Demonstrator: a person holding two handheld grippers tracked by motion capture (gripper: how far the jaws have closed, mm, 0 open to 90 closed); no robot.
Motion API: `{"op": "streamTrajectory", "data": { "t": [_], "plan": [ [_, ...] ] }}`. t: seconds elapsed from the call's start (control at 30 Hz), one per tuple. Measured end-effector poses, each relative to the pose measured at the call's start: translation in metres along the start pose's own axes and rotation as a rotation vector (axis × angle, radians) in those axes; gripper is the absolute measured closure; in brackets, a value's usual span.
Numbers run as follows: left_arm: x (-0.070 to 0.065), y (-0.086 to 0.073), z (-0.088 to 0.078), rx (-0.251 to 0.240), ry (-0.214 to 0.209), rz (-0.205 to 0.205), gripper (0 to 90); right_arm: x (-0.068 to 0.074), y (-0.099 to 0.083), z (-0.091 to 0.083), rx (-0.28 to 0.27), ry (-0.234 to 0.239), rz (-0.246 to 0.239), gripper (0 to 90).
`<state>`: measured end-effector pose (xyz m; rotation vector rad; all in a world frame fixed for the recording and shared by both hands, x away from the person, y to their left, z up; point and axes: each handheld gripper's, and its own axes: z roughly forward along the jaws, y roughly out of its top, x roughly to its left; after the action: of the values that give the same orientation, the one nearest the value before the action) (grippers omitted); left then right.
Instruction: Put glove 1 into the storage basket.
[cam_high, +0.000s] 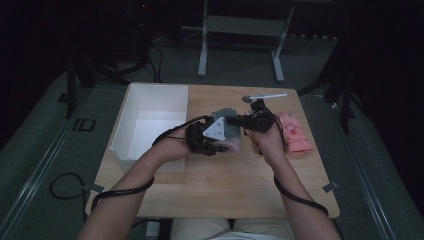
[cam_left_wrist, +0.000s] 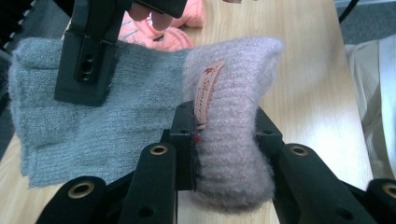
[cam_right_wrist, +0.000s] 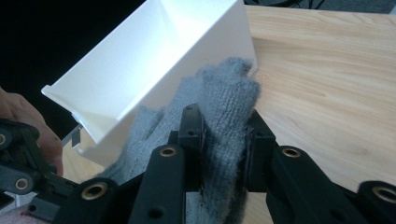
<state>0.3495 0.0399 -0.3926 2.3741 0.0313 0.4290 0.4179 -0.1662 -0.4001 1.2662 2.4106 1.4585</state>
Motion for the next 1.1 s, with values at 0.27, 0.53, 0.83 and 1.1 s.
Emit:
{"op": "streamTrajectory", "data": {
  "t": [0.27, 0.53, 0.83, 1.1],
  "plan": [
    [0.012, -0.002, -0.028, 0.048, 0.042, 0.024, 68.9, 0.02, 0.026, 0.012, -0.008, 0.006, -0.051, 73.9],
    [0.018, -0.018, -0.051, 0.066, 0.084, 0.026, 68.8, 0.04, 0.046, 0.032, -0.009, 0.026, -0.075, 74.0],
    [0.018, -0.04, -0.067, 0.094, 0.106, 0.0, 68.7, 0.058, 0.053, 0.058, 0.007, 0.046, -0.082, 74.0],
    [0.02, -0.069, -0.088, 0.132, 0.107, -0.039, 68.7, 0.084, 0.058, 0.098, 0.034, 0.078, -0.091, 73.9]
  ]
}}
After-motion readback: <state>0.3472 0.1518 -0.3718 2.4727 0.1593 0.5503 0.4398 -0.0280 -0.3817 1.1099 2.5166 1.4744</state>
